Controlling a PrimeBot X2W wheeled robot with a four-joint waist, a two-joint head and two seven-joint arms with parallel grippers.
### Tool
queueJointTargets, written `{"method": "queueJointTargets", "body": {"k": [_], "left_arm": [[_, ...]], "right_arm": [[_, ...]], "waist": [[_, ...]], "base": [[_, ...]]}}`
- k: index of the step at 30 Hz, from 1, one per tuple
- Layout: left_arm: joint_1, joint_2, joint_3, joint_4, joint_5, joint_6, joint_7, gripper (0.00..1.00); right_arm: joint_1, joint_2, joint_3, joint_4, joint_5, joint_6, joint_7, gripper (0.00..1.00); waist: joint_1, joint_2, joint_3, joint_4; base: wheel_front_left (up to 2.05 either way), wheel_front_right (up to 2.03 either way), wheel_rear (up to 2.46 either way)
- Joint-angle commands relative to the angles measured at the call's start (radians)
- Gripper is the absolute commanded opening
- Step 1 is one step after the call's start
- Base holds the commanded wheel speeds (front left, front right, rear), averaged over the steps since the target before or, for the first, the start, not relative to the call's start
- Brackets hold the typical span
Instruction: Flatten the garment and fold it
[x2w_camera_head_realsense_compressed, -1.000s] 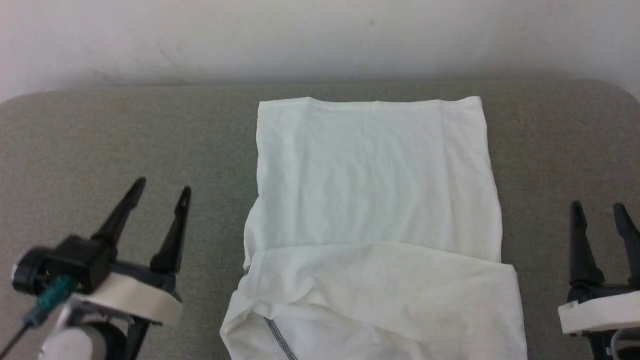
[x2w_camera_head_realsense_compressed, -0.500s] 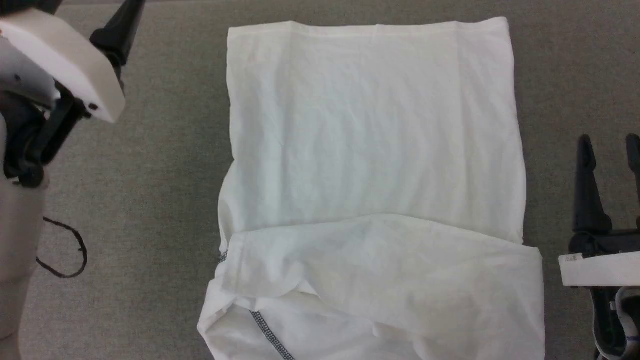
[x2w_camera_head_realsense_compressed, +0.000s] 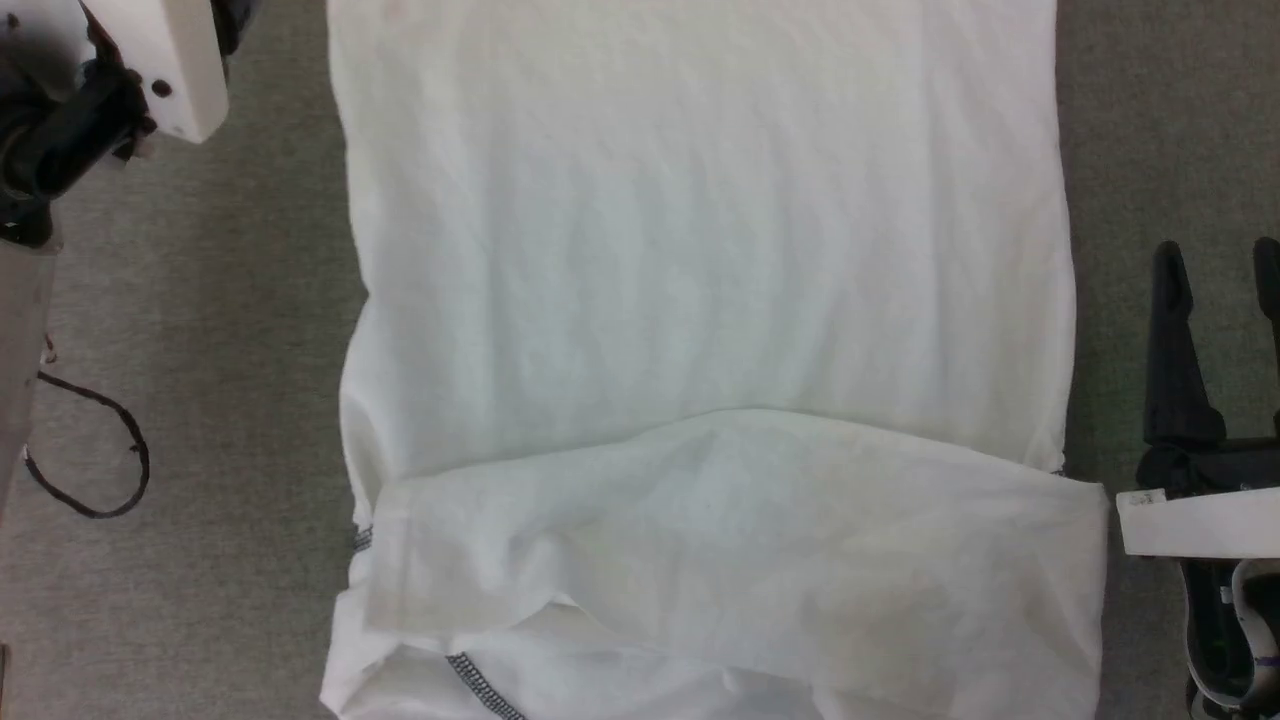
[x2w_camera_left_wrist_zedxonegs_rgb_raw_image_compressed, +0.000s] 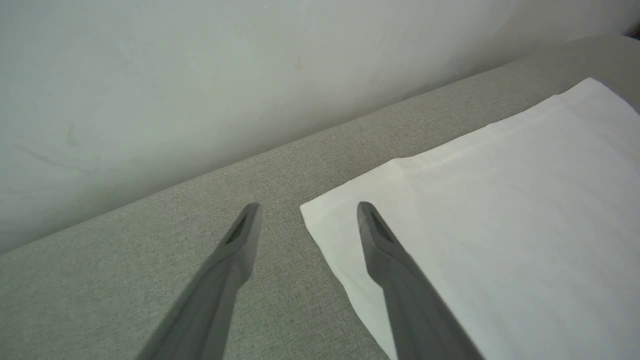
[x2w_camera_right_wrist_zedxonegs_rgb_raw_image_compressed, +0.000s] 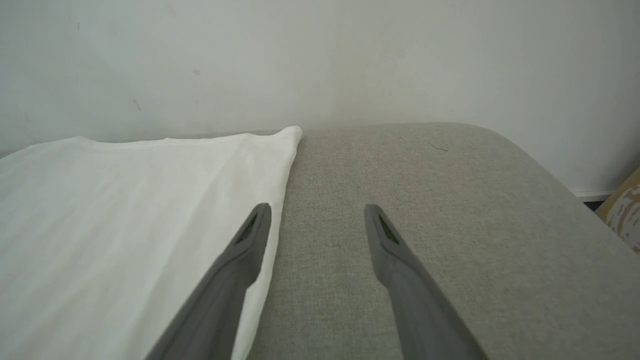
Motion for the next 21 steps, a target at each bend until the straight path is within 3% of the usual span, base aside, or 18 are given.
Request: {"method": "queueJointTargets", "body": {"k": [1,14,15,16,21], "left_arm": [[-0.014,0.005,-0.008,0.011,-0.008,-0.007,0.013,1.0],[0.007,0.01,-0.022,0.083,-0.054,-0.002,0.064,1.0],[0.008,0.011,-0.033,0.08,-0.057,-0.003,0.069,0.44],[0.009,0.013,-0.044,0.076,-0.061,-0.004,0.073,0.0],[0.013,0.023,-0.064,0.067,-0.057,-0.005,0.034,0.0]], "right_arm": [[-0.017,0.002,-0.001,-0.002,0.006,-0.001,-0.01,1.0],[-0.034,0.002,-0.007,0.013,0.021,-0.001,-0.03,1.0],[-0.035,0.002,-0.008,0.014,0.021,-0.001,-0.03,1.0],[-0.036,0.002,-0.009,0.015,0.02,-0.001,-0.031,1.0],[-0.048,0.002,-0.005,0.014,0.009,-0.001,-0.03,1.0]], "waist": [[-0.0002,0.0,0.046,-0.041],[-0.0002,0.0,0.104,-0.073],[-0.0002,0.0,0.106,-0.073],[-0.0002,0.0,0.108,-0.072],[-0.0002,0.0,0.094,-0.068]], "base": [[0.0,0.0,0.0],[0.0,0.0,0.0],[0.0,0.0,0.0],[0.0,0.0,0.0],[0.0,0.0,0.0]]}}
